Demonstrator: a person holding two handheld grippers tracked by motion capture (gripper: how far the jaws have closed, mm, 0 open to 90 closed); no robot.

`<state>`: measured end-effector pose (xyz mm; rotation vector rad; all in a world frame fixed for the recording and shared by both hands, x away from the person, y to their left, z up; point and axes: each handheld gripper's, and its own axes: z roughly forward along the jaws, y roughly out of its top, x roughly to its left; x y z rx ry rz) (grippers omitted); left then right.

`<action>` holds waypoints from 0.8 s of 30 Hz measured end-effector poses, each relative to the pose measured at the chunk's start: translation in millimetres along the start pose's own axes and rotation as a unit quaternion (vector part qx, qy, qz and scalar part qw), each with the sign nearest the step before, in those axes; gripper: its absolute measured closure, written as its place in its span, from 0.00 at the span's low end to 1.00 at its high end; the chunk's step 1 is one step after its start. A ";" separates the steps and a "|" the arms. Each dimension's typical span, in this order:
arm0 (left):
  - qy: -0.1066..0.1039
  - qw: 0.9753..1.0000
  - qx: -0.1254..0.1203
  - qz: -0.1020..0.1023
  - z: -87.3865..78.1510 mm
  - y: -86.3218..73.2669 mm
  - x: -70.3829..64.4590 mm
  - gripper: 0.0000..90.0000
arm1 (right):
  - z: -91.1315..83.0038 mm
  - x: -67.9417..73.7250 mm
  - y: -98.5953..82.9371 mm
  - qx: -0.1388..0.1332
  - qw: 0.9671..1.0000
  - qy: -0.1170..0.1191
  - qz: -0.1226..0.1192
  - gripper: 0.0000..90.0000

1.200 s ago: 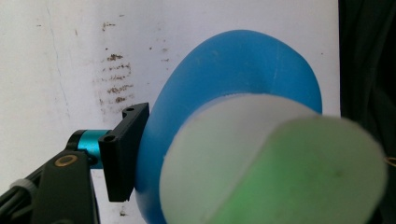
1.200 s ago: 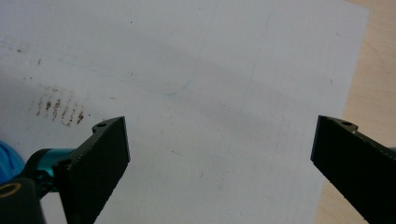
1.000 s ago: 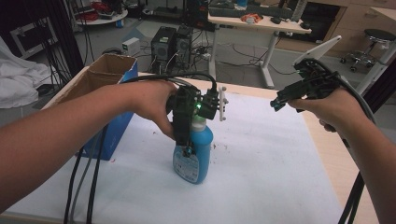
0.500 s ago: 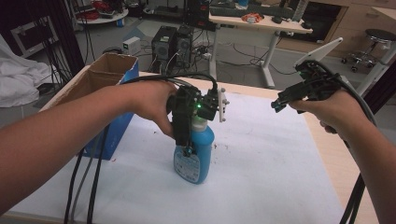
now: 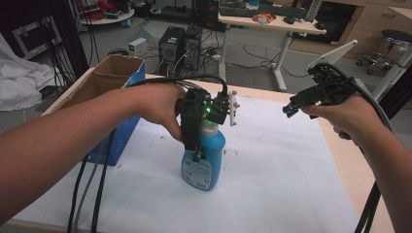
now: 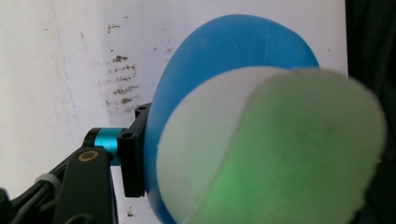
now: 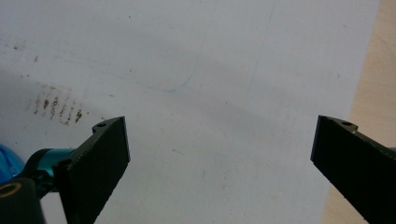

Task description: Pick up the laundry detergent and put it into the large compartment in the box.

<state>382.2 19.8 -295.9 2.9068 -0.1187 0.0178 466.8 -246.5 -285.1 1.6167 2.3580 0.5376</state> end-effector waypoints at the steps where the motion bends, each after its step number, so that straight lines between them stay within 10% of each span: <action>1: 0.000 1.000 0.000 -0.002 0.0 0.1 0.2 0.39 | 0.1 -0.1 -0.1 0.000 1.000 -0.001 0.000 0.04; 11: -0.005 1.000 -0.002 -0.022 -2.9 4.2 0.3 0.40 | 1.7 -1.2 -1.7 0.002 1.000 0.002 0.001 0.04; 24: 0.037 0.997 -0.013 -0.066 -56.6 14.3 0.9 0.40 | -0.6 -1.7 -3.0 0.004 1.000 0.006 0.003 0.04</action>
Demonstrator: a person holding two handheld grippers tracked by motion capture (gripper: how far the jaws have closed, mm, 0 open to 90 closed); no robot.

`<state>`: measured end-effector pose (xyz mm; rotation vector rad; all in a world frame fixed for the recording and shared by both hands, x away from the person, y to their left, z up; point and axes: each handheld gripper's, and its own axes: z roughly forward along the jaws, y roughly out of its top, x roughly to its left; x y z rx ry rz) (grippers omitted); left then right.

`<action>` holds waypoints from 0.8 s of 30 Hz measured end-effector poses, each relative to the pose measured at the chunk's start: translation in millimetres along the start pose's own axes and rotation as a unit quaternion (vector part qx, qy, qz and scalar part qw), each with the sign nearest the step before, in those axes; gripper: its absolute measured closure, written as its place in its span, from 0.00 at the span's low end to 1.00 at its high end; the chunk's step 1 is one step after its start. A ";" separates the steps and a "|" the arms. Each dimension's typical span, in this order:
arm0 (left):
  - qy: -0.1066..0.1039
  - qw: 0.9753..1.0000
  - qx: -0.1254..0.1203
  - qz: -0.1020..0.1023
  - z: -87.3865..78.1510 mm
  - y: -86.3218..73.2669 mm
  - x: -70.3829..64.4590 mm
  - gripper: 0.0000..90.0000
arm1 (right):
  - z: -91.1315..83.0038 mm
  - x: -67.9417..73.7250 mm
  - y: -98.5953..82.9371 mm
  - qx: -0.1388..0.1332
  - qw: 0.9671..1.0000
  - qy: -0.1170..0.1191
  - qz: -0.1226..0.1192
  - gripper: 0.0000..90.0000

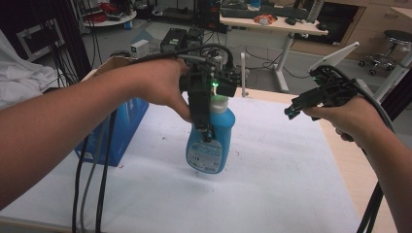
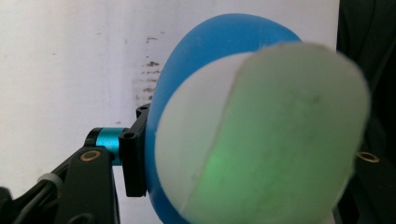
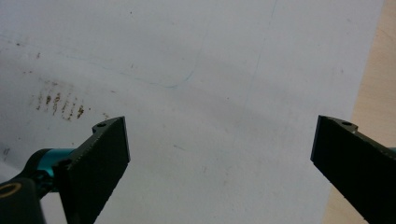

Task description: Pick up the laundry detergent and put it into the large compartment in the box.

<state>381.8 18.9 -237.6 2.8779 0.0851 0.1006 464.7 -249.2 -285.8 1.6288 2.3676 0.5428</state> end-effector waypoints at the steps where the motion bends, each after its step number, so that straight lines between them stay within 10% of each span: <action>1: 0.003 1.000 0.001 -0.004 -4.7 0.1 0.7 0.40 | 0.0 0.0 0.0 0.000 1.000 0.000 0.000 0.04; 15: 0.043 0.995 0.004 -0.091 -53.4 -18.9 10.4 0.40 | -0.1 0.9 0.2 0.000 1.000 0.002 -0.002 0.04; 24: 0.067 0.985 -0.013 -0.160 -87.2 -36.4 17.0 0.40 | 1.1 0.8 0.8 0.001 1.000 0.004 -0.004 0.04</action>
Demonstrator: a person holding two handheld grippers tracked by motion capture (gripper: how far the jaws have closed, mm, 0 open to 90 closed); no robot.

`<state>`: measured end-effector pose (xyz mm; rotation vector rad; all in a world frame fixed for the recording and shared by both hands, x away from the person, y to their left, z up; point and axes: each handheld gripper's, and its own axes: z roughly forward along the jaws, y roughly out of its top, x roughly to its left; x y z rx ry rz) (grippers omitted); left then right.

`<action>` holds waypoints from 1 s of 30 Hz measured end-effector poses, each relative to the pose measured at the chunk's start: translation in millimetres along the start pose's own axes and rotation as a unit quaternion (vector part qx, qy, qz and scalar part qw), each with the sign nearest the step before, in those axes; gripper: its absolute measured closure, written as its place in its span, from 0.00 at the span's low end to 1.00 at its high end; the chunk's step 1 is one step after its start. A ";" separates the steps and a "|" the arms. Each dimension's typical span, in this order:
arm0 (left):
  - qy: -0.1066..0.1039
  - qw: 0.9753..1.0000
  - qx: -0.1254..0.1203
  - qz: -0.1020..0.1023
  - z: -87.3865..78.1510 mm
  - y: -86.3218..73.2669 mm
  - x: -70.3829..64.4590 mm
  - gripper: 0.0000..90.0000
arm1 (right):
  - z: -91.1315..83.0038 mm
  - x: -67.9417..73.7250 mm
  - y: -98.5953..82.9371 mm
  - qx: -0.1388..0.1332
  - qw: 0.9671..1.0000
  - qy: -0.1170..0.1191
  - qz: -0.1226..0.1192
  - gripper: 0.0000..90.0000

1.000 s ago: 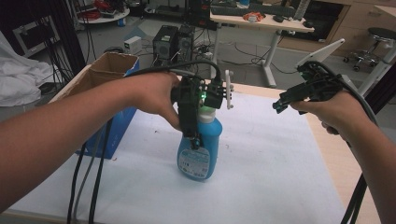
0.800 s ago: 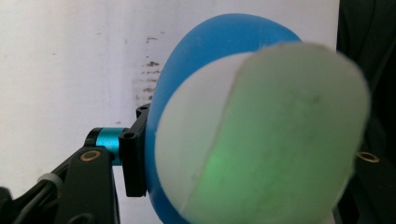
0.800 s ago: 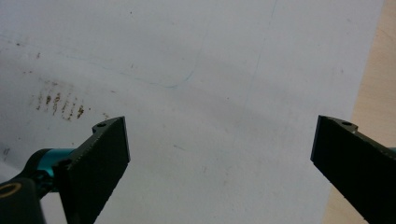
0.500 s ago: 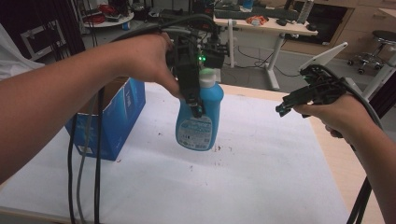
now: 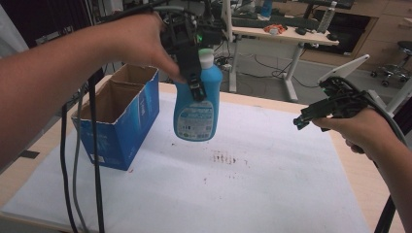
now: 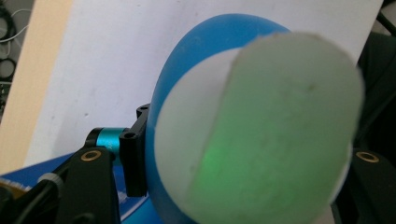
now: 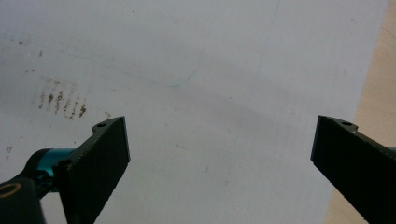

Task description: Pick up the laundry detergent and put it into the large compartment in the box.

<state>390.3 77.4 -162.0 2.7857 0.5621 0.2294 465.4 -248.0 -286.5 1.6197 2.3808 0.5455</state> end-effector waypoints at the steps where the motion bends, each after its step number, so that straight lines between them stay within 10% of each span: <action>1: 0.005 1.000 -0.001 -0.010 -3.8 -1.3 1.7 0.40 | 0.2 0.5 0.2 0.000 1.000 0.001 0.000 0.04; 18: 0.053 0.993 -0.006 -0.110 -51.2 -44.0 31.9 0.41 | -2.0 5.0 1.7 -0.003 1.000 0.000 -0.008 0.04; 30: 0.083 0.981 -0.003 -0.177 -70.9 -88.4 50.7 0.41 | -3.7 7.8 2.0 -0.004 1.000 0.002 -0.014 0.04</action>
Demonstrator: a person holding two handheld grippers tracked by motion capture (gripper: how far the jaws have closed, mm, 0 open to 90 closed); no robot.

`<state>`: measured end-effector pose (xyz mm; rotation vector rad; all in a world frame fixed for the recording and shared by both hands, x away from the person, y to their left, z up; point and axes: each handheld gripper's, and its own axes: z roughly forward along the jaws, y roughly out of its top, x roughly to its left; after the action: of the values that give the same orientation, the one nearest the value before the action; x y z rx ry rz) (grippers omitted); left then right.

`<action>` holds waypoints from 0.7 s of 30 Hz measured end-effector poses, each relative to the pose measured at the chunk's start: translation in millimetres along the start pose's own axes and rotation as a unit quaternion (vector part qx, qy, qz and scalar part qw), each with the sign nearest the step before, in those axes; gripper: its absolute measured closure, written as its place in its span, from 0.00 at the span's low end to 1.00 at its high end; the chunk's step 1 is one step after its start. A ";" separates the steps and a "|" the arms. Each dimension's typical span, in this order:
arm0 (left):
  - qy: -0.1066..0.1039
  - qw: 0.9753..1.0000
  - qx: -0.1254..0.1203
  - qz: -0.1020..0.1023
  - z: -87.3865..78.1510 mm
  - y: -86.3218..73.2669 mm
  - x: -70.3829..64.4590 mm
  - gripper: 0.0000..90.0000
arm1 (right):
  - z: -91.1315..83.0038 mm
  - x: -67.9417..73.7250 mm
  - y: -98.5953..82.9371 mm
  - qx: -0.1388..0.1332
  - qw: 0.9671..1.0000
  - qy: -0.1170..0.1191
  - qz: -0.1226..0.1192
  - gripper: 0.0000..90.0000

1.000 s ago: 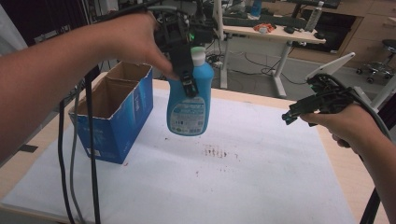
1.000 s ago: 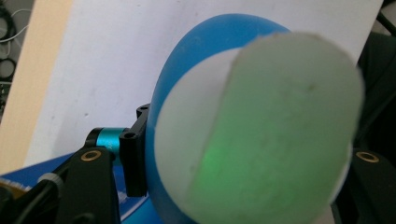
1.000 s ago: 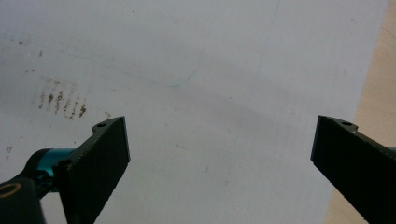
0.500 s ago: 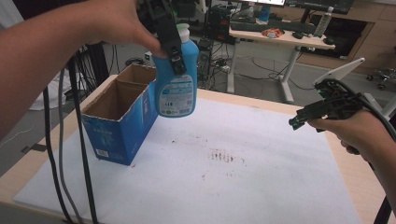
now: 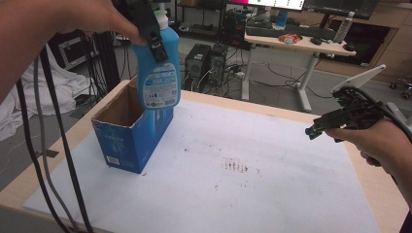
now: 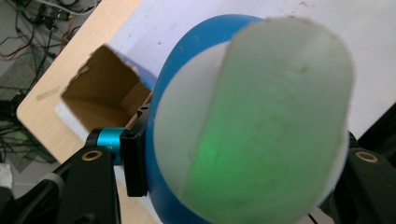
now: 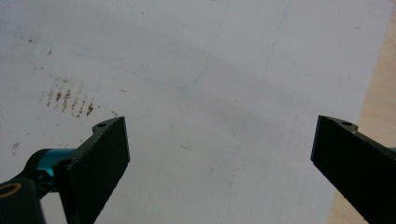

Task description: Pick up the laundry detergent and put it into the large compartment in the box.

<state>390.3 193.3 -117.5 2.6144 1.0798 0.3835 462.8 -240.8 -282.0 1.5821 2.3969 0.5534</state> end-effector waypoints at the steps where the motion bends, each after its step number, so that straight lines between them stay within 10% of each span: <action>1: 0.004 1.000 0.002 -0.002 -0.2 -2.7 3.0 0.41 | -0.1 0.6 0.1 0.001 1.000 0.000 0.001 0.04; 21: 0.023 0.998 0.015 -0.060 11.3 -45.7 41.3 0.41 | -2.3 5.1 0.3 -0.002 1.000 -0.001 -0.010 0.04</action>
<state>393.2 252.1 -138.8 2.5611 1.2606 0.4058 460.1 -236.4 -279.7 1.5544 2.4052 0.5525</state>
